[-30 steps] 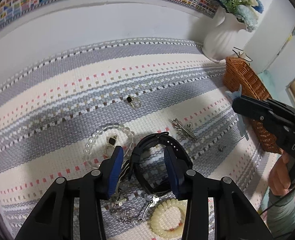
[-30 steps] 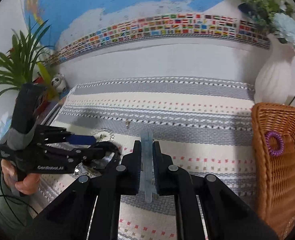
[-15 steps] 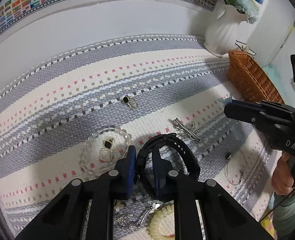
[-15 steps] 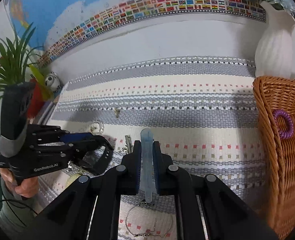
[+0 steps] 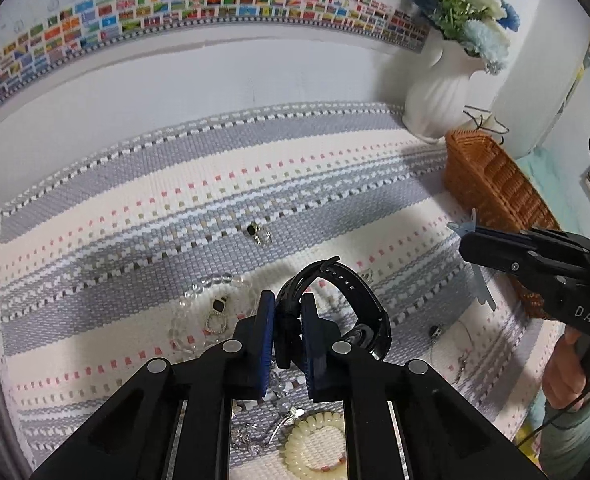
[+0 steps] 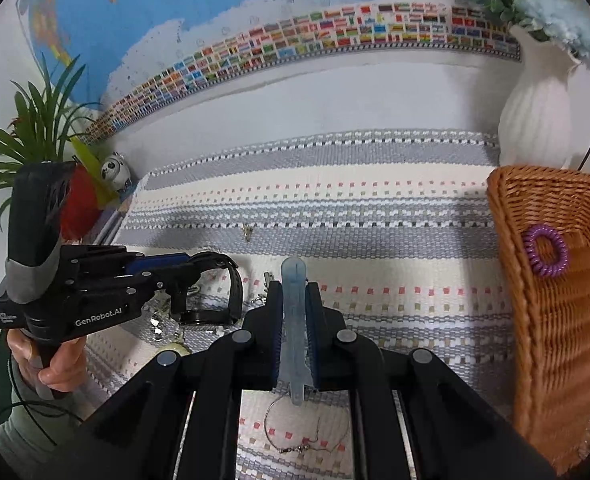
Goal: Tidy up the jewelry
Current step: 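Grasp the black smartwatch with the left tool while the right tool grasps the light-blue hair clip, then carry the watch and clip to the basket and release both inside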
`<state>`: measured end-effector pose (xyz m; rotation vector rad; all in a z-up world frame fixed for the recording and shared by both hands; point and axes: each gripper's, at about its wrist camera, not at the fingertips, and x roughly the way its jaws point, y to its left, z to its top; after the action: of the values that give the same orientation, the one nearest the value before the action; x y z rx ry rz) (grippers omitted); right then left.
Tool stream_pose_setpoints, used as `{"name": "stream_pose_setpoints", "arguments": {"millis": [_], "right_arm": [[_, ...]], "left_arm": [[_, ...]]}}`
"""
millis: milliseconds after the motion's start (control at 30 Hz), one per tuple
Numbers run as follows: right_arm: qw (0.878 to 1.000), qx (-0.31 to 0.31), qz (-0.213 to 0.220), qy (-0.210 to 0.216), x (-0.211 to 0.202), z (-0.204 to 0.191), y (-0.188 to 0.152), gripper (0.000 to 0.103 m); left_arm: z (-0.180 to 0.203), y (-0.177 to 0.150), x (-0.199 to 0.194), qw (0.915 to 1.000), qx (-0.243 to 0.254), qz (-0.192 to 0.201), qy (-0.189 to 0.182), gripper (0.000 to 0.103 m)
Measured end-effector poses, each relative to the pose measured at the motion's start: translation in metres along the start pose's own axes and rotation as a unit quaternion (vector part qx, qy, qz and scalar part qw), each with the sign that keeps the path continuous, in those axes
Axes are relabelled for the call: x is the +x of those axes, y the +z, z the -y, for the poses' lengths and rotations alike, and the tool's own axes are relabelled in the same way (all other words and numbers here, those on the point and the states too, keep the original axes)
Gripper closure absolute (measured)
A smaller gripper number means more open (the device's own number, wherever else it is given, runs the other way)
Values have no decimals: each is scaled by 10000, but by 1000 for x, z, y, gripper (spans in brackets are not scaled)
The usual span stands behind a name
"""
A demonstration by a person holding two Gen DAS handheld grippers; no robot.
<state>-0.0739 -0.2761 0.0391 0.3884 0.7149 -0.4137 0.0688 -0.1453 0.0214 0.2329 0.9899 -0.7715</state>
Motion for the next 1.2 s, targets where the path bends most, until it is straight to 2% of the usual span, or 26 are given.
{"name": "stream_pose_setpoints", "arguments": {"millis": [367, 500, 700, 833, 933, 1067, 1200], "right_arm": [[9995, -19, 320, 0, -47, 1, -3, 91], [9988, 69, 489, -75, -75, 13, -6, 91], [9953, 234, 821, -468, -125, 50, -12, 91], [9896, 515, 1001, -894, -158, 88, -19, 91], [9859, 759, 1006, -1098, -171, 118, -26, 91], [9809, 1109, 824, -1369, -171, 155, -30, 91], [9765, 1486, 517, -1473, -154, 191, -36, 91]], "left_arm": [[23, 12, -40, 9980, 3, 618, -130, 91], [48, 26, -53, 9961, 104, 835, -274, 91], [103, 56, -55, 9923, 411, 992, -623, 91], [149, 76, -42, 9892, 661, 826, -1016, 91], [181, 85, -29, 9862, 883, 772, -1168, 91], [225, 95, 3, 9840, 1090, 506, -1317, 91], [250, 101, 44, 9849, 1161, 97, -1282, 91]]}}
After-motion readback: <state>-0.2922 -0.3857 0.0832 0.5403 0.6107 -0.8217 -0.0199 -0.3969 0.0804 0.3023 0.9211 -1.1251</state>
